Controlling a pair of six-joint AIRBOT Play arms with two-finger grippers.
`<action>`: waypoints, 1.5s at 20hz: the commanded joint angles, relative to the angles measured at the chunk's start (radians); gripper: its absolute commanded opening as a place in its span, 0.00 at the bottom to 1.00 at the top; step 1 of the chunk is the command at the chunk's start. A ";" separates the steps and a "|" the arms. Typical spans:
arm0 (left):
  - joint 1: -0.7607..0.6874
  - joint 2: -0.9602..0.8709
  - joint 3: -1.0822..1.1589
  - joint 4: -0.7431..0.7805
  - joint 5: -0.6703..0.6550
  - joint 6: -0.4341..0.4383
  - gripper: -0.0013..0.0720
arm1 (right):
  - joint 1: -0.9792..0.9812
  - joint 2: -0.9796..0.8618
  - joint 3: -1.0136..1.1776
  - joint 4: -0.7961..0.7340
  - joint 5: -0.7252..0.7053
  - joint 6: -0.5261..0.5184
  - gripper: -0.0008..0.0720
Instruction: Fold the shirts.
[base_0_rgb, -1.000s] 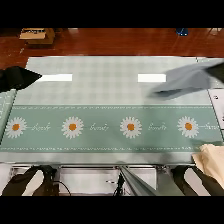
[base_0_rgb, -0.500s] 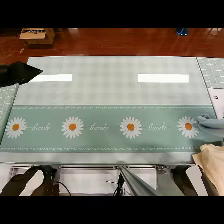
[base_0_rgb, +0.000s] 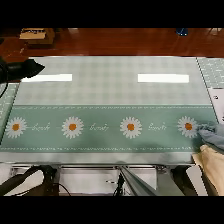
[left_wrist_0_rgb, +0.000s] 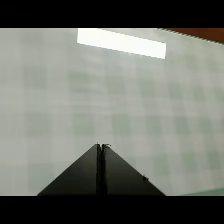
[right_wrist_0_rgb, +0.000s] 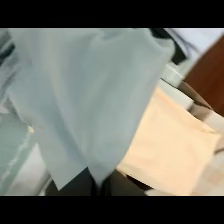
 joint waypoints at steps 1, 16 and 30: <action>0.000 -0.117 0.001 0.002 0.123 0.054 0.05 | -0.002 0.018 -0.071 -0.156 0.018 -0.014 0.05; 0.071 -0.195 0.009 0.003 0.268 0.132 0.05 | -0.275 0.089 -0.563 -0.556 -0.183 -0.138 0.05; -0.029 -0.196 0.143 -0.054 0.121 0.232 0.41 | 0.314 -0.092 0.066 0.008 -0.618 -0.169 0.67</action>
